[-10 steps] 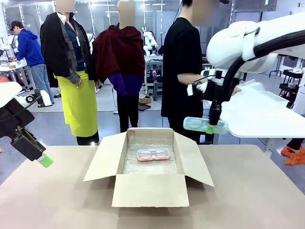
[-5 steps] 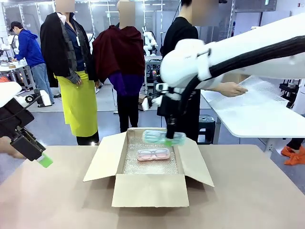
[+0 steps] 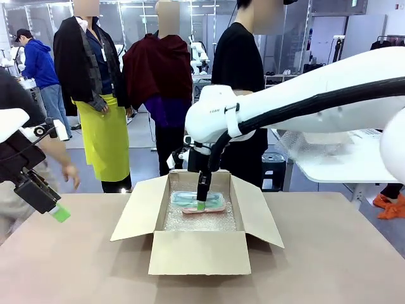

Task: Pack the glasses set securely to prepare it for shipping.
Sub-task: Put the Glasses case from the right side of the table into the Package Box.

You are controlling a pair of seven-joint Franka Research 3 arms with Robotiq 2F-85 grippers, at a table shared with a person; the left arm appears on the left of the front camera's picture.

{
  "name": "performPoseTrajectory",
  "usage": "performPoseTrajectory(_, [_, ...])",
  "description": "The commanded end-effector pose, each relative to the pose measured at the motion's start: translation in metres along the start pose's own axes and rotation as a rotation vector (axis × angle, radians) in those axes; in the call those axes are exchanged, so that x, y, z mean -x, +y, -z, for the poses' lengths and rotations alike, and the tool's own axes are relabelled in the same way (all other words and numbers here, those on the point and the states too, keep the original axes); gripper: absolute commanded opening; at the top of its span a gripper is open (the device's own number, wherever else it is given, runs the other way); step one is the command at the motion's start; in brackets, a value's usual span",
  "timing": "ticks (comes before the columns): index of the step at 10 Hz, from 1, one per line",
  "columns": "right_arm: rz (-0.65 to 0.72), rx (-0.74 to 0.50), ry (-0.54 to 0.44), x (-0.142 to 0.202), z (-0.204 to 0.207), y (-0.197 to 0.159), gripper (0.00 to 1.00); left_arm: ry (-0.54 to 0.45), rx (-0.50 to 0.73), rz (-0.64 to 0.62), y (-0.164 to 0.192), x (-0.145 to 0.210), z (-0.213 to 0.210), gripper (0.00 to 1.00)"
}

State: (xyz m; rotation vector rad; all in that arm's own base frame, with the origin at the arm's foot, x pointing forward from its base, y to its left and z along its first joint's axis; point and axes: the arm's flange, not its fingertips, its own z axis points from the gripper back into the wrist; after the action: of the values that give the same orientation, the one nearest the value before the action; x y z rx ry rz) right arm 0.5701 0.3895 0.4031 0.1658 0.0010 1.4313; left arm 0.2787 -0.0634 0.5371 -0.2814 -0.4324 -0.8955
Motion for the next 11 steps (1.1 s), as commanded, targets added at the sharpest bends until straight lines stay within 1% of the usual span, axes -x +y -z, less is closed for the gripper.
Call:
performPoseTrajectory(1, [0.018, -0.006, 0.039, -0.004, 0.017, -0.006, 0.39, -0.014, 0.012, 0.007, 0.000, -0.001, -0.001, 1.00])
performPoseTrajectory(2, [0.027, -0.042, 0.037, -0.003, 0.025, -0.007, 0.39, -0.014, 0.012, 0.007, 0.000, -0.001, -0.001, 1.00])
performPoseTrajectory(3, [0.027, -0.048, 0.025, -0.001, 0.034, -0.007, 0.39, -0.014, 0.012, 0.007, 0.000, -0.001, -0.001, 1.00])
performPoseTrajectory(6, [0.033, -0.066, 0.054, 0.005, 0.067, -0.008, 0.39, -0.014, 0.012, 0.007, 0.000, -0.001, -0.001, 1.00])
performPoseTrajectory(7, [0.034, -0.067, 0.056, 0.009, 0.069, -0.008, 0.72, -0.014, 0.012, 0.007, 0.000, -0.001, -0.001, 1.00])
performPoseTrajectory(8, [0.028, -0.067, 0.055, 0.010, 0.067, -0.006, 0.92, -0.014, 0.012, 0.007, 0.000, -0.001, -0.001, 1.00])
performPoseTrajectory(9, [0.020, -0.058, 0.061, 0.011, 0.063, -0.002, 0.99, -0.014, 0.012, 0.007, 0.000, -0.001, -0.001, 1.00])
performPoseTrajectory(11, [0.013, -0.044, 0.068, 0.012, 0.059, 0.003, 1.00, -0.014, 0.012, 0.007, 0.000, -0.001, -0.001, 1.00])
